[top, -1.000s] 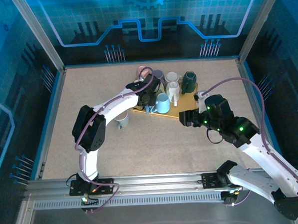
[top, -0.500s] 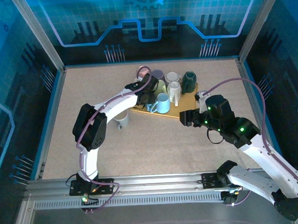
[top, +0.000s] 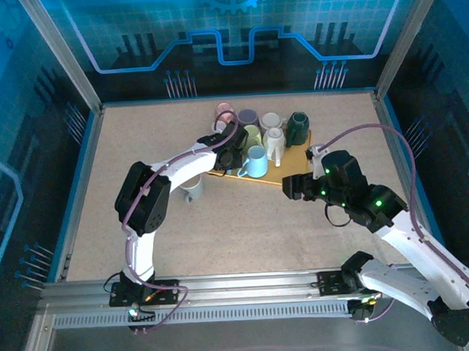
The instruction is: Turn the mug right side up
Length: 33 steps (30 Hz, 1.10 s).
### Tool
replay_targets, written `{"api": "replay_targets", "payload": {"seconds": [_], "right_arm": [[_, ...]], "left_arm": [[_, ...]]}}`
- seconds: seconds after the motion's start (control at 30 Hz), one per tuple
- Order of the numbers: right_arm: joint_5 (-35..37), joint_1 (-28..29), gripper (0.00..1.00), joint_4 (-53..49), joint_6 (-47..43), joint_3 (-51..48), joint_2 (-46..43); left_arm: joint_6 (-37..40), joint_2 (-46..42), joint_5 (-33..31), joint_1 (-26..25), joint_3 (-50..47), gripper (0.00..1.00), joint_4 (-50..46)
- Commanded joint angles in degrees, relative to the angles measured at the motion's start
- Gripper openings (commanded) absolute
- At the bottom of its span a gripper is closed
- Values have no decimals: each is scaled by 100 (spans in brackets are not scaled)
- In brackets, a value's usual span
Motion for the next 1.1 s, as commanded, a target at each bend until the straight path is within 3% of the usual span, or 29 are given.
{"api": "replay_targets", "payload": {"seconds": [0.0, 0.23, 0.43, 0.63, 0.77, 0.83, 0.93, 1.07], "right_arm": [[-47, -49, 77, 23, 69, -71, -105], [-9, -44, 76, -56, 27, -80, -187], [-81, -47, 75, -98, -52, -20, -214], [-433, -17, 73, 253, -97, -61, -388], [-423, 54, 77, 783, 413, -187, -683], [-528, 54, 78, 1030, 629, -173, -741], [-1366, 5, 79, 1983, 788, -324, -860], [-2512, -337, 78, 3558, 1982, -700, -625]], "left_arm": [[100, 168, -116, 48, 146, 22, -81], [160, -93, -115, 50, -12, 11, -78], [269, -778, -130, 26, -159, 10, -123], [452, -1796, 193, -16, -253, 9, 51], [386, -2552, 717, -14, -471, 7, 522], [284, -2986, 1096, -20, -668, 7, 913], [-87, -3693, 1846, -5, -1237, 7, 1899], [-1070, -4446, 3009, -20, -2284, 8, 4019]]}}
